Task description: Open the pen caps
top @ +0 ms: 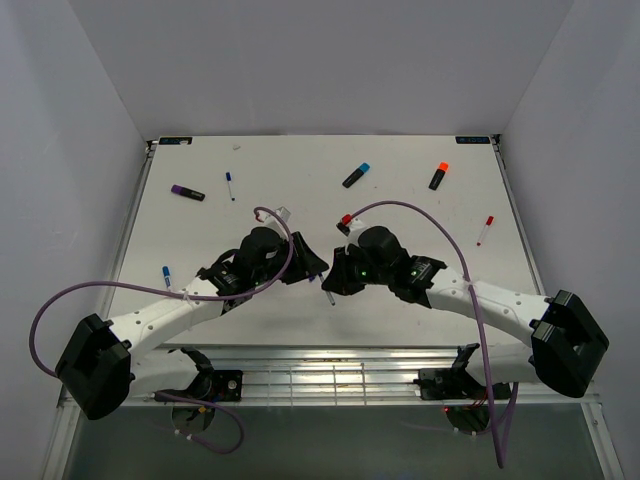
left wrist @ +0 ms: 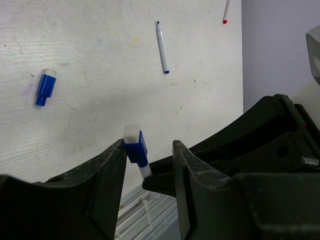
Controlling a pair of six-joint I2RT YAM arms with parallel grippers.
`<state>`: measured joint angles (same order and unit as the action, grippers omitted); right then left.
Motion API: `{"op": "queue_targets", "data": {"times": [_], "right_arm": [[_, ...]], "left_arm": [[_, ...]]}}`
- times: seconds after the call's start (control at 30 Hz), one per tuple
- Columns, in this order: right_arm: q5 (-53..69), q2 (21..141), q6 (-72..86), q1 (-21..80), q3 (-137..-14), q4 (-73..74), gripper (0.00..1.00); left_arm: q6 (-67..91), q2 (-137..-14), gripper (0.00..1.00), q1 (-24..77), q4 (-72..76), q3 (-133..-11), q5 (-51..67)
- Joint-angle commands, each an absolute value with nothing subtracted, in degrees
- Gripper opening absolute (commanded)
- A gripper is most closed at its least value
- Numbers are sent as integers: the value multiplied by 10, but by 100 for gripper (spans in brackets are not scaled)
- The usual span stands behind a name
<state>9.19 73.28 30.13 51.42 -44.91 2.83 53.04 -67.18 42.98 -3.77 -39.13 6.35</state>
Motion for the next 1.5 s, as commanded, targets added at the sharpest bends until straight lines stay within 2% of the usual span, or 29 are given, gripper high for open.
{"op": "queue_targets", "data": {"times": [0.0,0.53,0.63,0.67,0.97,1.13,1.3,1.47], "right_arm": [[88,729,310,523,-470,7,8],[50,730,309,533,-489,27,8],[36,736,309,540,-489,34,8],[27,737,307,543,-490,37,8],[-147,773,267,620,-490,105,8],[-269,809,267,692,-487,155,8],[-296,812,285,715,-487,173,8],[-269,793,266,712,-483,156,8]], "left_arm": [[533,-659,51,433,-14,-394,47],[529,-661,18,433,-9,-388,49],[531,-665,8,433,-14,-391,45],[533,-668,0,433,-25,-400,39],[555,-747,0,405,-148,-519,-18],[563,-779,0,318,-138,-573,82],[543,-786,0,283,-129,-593,92],[529,-758,0,271,-74,-541,125]]}}
